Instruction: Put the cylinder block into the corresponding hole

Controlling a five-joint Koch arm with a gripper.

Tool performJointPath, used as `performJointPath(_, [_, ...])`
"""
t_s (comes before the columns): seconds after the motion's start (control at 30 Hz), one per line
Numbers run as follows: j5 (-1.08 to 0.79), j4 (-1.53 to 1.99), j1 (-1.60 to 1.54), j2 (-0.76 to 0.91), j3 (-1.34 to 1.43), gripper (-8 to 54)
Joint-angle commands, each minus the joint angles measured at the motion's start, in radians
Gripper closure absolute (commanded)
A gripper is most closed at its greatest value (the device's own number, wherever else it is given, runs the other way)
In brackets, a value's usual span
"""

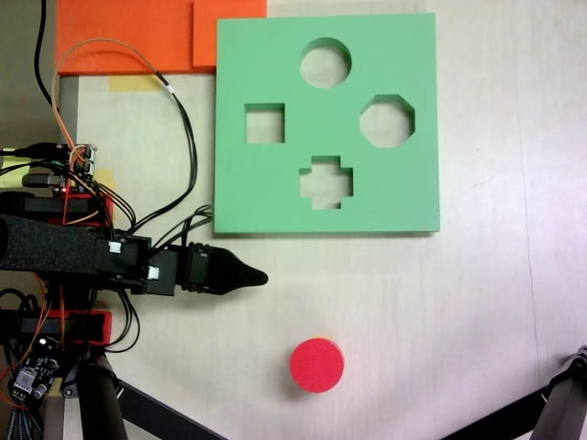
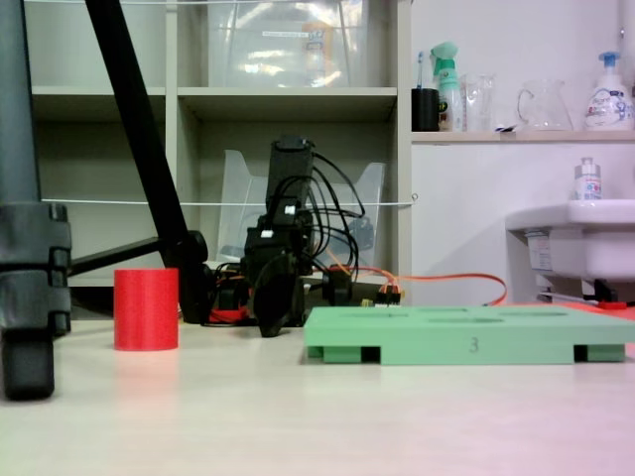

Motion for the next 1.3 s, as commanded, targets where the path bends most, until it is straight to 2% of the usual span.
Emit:
performJointPath(0.0, [0.012, -0.008, 0.000, 0.040, 0.069, 10.9])
performJointPath(0.4, [0.046, -0.060, -0.002, 0.041, 0.069, 9.8])
performJointPath(0.43, [0.133, -0.132, -0.012, 0.041, 0.069, 9.8])
performJointPath(0.47, [0.301, -0.216, -0.048, 0.041, 0.069, 9.9])
performJointPath(0.53, [0.730, -0.460, -0.091, 0.040, 0.061, 11.2])
performJointPath(0.63, [1.120, -0.650, -0.104, 0.040, 0.005, 12.0])
performJointPath(0.83, [1.525, -0.667, -0.028, 0.014, -0.060, 13.0])
performJointPath(0.9, [1.632, -0.670, 0.067, -0.075, -0.129, 14.4])
performJointPath(1.0, [1.635, -0.756, 0.138, -0.167, -0.135, 14.4])
performJointPath(1.03, [1.632, -0.796, 0.153, -0.201, -0.135, 13.9])
performJointPath(1.07, [1.626, -0.859, 0.164, -0.249, -0.141, 10.8])
performJointPath(1.13, [1.608, -1.040, 0.176, -0.408, -0.160, 4.3])
performJointPath(1.17, [1.608, -1.215, 0.198, -0.543, -0.172, 1.0])
performJointPath(1.27, [1.608, -1.557, 0.238, -0.844, -0.201, -0.6])
